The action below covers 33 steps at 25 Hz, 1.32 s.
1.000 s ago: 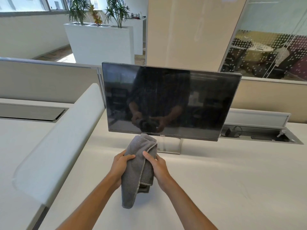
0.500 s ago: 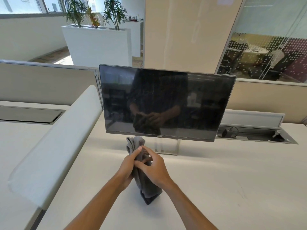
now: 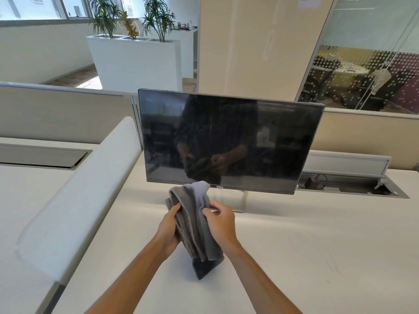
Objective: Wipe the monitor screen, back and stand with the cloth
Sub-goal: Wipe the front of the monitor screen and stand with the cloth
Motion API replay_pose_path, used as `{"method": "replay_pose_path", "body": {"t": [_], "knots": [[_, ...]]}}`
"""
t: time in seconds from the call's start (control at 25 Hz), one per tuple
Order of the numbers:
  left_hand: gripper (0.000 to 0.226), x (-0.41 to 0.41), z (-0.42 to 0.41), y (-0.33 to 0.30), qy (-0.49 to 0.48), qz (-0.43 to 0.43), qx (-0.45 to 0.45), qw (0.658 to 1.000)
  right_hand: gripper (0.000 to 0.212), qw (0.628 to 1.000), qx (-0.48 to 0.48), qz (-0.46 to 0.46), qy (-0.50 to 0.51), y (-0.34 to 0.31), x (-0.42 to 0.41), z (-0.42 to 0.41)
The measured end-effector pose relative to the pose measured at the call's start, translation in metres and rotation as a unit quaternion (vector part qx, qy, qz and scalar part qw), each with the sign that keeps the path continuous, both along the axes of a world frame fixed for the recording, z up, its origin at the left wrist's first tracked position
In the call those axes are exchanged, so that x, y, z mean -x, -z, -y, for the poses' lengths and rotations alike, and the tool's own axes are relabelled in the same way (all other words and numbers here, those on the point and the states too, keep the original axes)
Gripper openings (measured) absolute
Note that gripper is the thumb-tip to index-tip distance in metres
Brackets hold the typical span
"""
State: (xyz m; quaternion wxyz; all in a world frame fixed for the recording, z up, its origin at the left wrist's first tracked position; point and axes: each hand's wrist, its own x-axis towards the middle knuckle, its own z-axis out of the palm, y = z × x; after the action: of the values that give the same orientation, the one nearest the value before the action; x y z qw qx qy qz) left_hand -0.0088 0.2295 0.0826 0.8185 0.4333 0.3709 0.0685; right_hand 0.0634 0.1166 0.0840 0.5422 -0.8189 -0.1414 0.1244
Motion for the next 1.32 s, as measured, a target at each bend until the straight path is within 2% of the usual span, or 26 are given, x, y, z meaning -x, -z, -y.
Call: {"method": "replay_pose_path", "body": {"t": [0.16,0.28,0.36,0.4,0.44,0.6,0.76,0.92,1.04,1.12,1.16,1.24,1.32], "knots": [[0.036,-0.002,-0.01,0.009,-0.022,-0.04,-0.035,0.998,0.014,0.998,-0.042,0.03,0.045,-0.009,-0.004,0.005],[0.041,-0.002,-0.004,0.003,0.026,-0.016,-0.025,0.999,0.036,0.991,0.047,0.12,-0.036,-0.009,0.013,0.001],[0.047,-0.004,-0.001,0.0,0.071,0.011,-0.009,0.997,0.056,0.966,0.119,0.199,-0.113,0.005,0.019,-0.004],[0.05,-0.005,-0.001,0.0,0.082,0.02,0.001,0.996,0.064,0.96,0.14,0.207,-0.13,0.009,0.019,-0.005],[0.053,-0.006,-0.002,0.0,0.088,0.029,0.015,0.996,0.064,0.96,0.143,0.199,-0.132,0.013,0.018,-0.005],[0.05,-0.004,-0.009,0.003,0.094,0.029,0.017,0.995,0.041,0.975,0.072,0.175,-0.113,0.012,0.013,0.001],[0.037,-0.004,-0.009,0.005,0.069,0.012,-0.003,0.998,0.04,0.992,0.04,0.081,-0.083,0.009,-0.001,0.005],[0.037,-0.004,-0.015,0.007,0.063,0.022,0.027,0.997,0.039,0.992,0.022,0.049,-0.111,0.011,-0.01,0.007],[0.043,-0.003,-0.023,0.01,0.05,0.029,0.048,0.997,0.038,0.997,0.023,0.036,-0.062,0.015,-0.018,0.006],[0.047,-0.005,-0.023,0.011,0.056,0.032,0.035,0.997,0.04,0.994,0.051,0.072,-0.063,0.01,-0.012,0.008],[0.052,-0.006,-0.022,0.011,0.064,0.036,0.024,0.997,0.04,0.987,0.075,0.104,-0.096,0.007,-0.004,0.008],[0.065,-0.011,-0.02,0.008,0.077,0.041,0.015,0.996,0.043,0.95,0.144,0.195,-0.198,0.004,0.014,0.005],[0.066,-0.013,-0.019,0.003,0.07,0.033,-0.011,0.997,0.054,0.908,0.177,0.283,-0.254,0.007,0.024,0.002]]}}
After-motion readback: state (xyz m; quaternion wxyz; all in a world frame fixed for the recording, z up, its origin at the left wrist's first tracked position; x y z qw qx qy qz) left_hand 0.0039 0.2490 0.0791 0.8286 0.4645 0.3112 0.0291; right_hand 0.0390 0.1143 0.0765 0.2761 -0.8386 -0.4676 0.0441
